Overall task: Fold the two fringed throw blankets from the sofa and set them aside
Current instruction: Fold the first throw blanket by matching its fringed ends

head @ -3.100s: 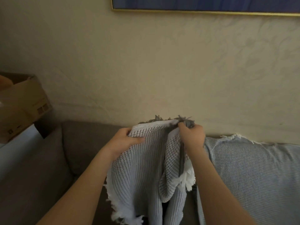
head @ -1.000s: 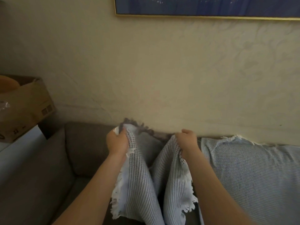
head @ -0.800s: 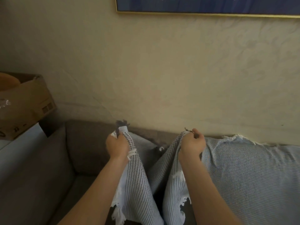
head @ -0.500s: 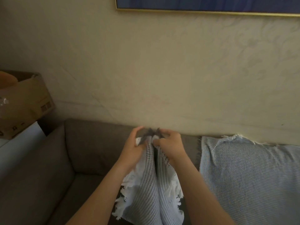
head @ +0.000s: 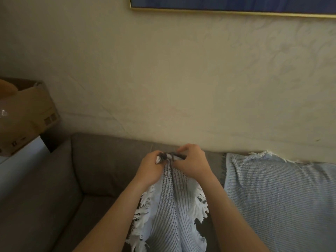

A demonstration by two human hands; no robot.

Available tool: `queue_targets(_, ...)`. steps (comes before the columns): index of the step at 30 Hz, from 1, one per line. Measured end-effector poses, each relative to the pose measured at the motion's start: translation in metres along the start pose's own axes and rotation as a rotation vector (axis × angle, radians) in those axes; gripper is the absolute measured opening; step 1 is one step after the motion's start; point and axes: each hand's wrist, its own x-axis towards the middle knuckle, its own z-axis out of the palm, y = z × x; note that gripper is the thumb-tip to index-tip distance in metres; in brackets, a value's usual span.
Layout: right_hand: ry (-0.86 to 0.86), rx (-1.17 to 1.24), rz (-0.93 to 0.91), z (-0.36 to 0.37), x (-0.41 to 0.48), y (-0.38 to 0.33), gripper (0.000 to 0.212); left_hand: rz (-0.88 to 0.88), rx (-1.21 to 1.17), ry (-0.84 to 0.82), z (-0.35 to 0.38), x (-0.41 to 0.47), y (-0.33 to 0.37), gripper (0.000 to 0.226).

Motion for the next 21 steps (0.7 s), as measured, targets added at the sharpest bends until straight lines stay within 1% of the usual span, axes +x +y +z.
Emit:
queue_targets(2,-0.057,-0.111,0.008,-0.007,0.003,0.0,0.011,-0.005,0.039,0.068,-0.001,0.004,-0.002,0.013)
queue_targets(3,-0.079,-0.127,0.016,-0.01,0.005,0.0,0.01,-0.008,0.065,0.089,-0.001,0.006,-0.001,0.014)
queue_targets(5,-0.129,-0.101,0.001,-0.017,0.008,0.0,0.04,-0.01,0.092,0.111,-0.002,0.007,0.0,0.016)
queue_targets(6,-0.159,-0.071,-0.005,-0.02,0.009,0.001,0.048,-0.016,0.089,0.112,-0.002,0.008,0.0,0.016)
queue_targets(7,-0.197,-0.02,-0.001,-0.024,0.008,0.0,0.05,-0.022,0.081,0.109,-0.004,0.01,0.0,0.016)
queue_targets(10,-0.274,0.216,0.073,-0.03,0.006,0.003,0.038,-0.031,0.047,0.094,-0.007,0.015,-0.002,0.016)
queue_targets(11,-0.3,0.284,0.099,-0.029,0.006,0.006,0.041,-0.033,0.038,0.093,-0.008,0.015,-0.002,0.016)
queue_targets(12,-0.325,0.316,0.134,-0.029,0.007,0.009,0.043,-0.031,0.028,0.094,-0.009,0.017,-0.002,0.016)
queue_targets(13,-0.346,0.31,0.174,-0.03,0.005,0.008,0.041,-0.03,0.016,0.1,-0.009,0.017,-0.003,0.017)
queue_targets(15,-0.382,0.303,0.193,-0.029,0.004,0.012,0.042,-0.034,0.008,0.143,-0.006,0.017,-0.004,0.018)
queue_targets(16,-0.375,0.348,0.193,-0.027,0.006,0.016,0.037,-0.042,0.007,0.177,-0.006,0.017,-0.004,0.019)
queue_targets(17,-0.36,0.405,0.176,-0.027,0.006,0.014,0.027,-0.049,0.001,0.207,-0.005,0.018,-0.005,0.02)
queue_targets(18,-0.32,0.437,0.138,-0.025,0.006,0.013,0.025,-0.061,-0.01,0.219,-0.004,0.018,-0.006,0.021)
queue_targets(20,-0.251,0.442,0.042,-0.021,0.005,0.011,0.058,-0.068,-0.016,0.204,-0.004,0.019,-0.006,0.022)
queue_targets(21,-0.225,0.441,0.014,-0.02,0.004,0.009,0.066,-0.056,-0.011,0.201,-0.004,0.019,-0.008,0.022)
